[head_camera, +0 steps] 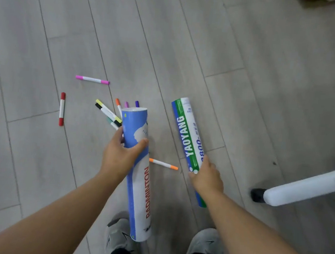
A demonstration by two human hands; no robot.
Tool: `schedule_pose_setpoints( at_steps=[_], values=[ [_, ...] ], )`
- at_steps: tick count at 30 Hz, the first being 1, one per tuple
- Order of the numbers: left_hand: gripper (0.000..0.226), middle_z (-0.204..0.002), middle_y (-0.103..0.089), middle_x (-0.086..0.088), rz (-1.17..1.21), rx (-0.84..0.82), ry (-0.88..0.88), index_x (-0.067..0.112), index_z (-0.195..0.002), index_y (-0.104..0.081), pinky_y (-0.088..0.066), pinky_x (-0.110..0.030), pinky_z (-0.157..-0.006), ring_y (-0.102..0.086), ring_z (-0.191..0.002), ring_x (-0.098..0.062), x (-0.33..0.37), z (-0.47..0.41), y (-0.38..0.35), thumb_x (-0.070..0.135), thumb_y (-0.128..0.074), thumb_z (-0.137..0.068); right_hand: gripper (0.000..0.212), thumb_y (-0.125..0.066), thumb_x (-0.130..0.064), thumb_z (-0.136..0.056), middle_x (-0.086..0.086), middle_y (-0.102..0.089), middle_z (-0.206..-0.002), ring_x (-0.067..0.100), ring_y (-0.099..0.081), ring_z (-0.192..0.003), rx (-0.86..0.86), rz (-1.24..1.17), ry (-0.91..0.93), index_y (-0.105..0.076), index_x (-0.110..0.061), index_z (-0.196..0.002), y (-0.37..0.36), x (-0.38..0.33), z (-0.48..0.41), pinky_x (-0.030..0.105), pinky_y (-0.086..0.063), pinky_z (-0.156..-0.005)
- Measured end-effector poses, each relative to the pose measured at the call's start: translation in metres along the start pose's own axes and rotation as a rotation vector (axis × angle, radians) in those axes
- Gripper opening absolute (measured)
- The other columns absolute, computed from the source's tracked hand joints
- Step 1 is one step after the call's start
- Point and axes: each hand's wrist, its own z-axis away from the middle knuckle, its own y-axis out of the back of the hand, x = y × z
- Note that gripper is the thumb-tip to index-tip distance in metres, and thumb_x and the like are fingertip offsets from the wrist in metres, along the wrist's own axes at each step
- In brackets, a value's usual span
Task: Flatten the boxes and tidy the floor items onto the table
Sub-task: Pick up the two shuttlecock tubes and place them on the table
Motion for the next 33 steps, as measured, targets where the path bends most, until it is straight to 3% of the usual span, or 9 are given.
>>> schedule_pose_setpoints(
  at_steps=[6, 11, 17, 20, 25, 30, 33],
  values=[
    [0.051, -0.103, -0.070, 0.014, -0.032, -0.007, 0.014, 0.037, -0.122, -0.056, -0.062, -0.036, -0.074, -0.072, -0.086, -0.009, -0.024, -0.029, -0.008, 0.051, -0.079, -0.079, 0.072, -0.083, -0.037, -0.070, 0.013, -0.058, -0.118, 0.035, -0.062, -0.102, -0.020, -0.081, -0.089, -0.041, -0.013, -0.124, -0.030, 0.004, -0.036, 0.046, -0.054, -0.085],
    [0.045, -0.098, -0.071, 0.014, -0.022, 0.008, 0.023, 0.036, -0.115, -0.059, -0.061, -0.035, -0.075, -0.072, -0.084, -0.007, 0.030, 0.015, 0.011, 0.048, -0.080, -0.077, 0.068, -0.083, -0.033, -0.072, 0.011, -0.059, -0.118, 0.031, -0.062, -0.103, -0.056, -0.112, -0.090, -0.044, -0.010, -0.122, 0.033, -0.006, 0.012, 0.034, -0.049, -0.076],
    [0.042, -0.098, -0.069, 0.014, 0.012, -0.052, -0.022, 0.033, -0.116, -0.057, -0.052, -0.016, -0.059, -0.069, -0.077, -0.002, 0.214, 0.122, 0.075, 0.043, -0.078, -0.081, 0.069, -0.081, -0.038, -0.072, 0.010, -0.059, -0.118, 0.030, -0.062, -0.101, -0.015, -0.198, -0.013, -0.043, -0.013, -0.123, 0.221, -0.045, 0.146, 0.038, -0.053, -0.084],
    [0.040, -0.096, -0.069, 0.016, 0.004, -0.080, -0.098, 0.037, -0.112, -0.058, -0.053, -0.018, -0.060, -0.069, -0.075, 0.000, 0.322, 0.187, 0.116, 0.046, -0.078, -0.078, 0.066, -0.080, -0.035, -0.073, 0.011, -0.060, -0.119, 0.031, -0.061, -0.103, 0.054, -0.271, 0.033, -0.044, -0.011, -0.122, 0.334, -0.071, 0.231, 0.034, -0.050, -0.081],
    [0.034, -0.094, -0.068, 0.017, -0.007, -0.175, -0.295, 0.038, -0.107, -0.057, -0.046, -0.011, -0.050, -0.066, -0.069, 0.008, 0.470, 0.284, 0.153, 0.040, -0.078, -0.080, 0.067, -0.082, -0.031, -0.073, 0.007, -0.061, -0.120, 0.028, -0.061, -0.104, 0.186, -0.512, 0.099, -0.044, -0.012, -0.124, 0.481, -0.086, 0.345, 0.032, -0.048, -0.081],
    [0.039, -0.091, -0.066, 0.021, -0.051, -0.261, -0.529, 0.040, -0.109, -0.057, -0.047, -0.018, -0.059, -0.066, -0.071, 0.007, 0.586, 0.382, 0.169, 0.040, -0.080, -0.077, 0.063, -0.085, -0.031, -0.071, 0.004, -0.066, -0.114, 0.022, -0.064, -0.095, 0.345, -0.709, 0.127, -0.049, -0.013, -0.120, 0.579, -0.048, 0.462, 0.028, -0.045, -0.071],
    [0.040, -0.092, -0.064, 0.023, -0.062, -0.316, -0.647, 0.041, -0.108, -0.053, -0.051, -0.023, -0.066, -0.066, -0.077, 0.004, 0.643, 0.441, 0.162, 0.041, -0.080, -0.078, 0.060, -0.085, -0.035, -0.069, 0.001, -0.068, -0.114, 0.022, -0.066, -0.098, 0.450, -0.790, 0.120, -0.052, -0.018, -0.117, 0.624, -0.004, 0.524, 0.034, -0.053, -0.082]
  ],
)
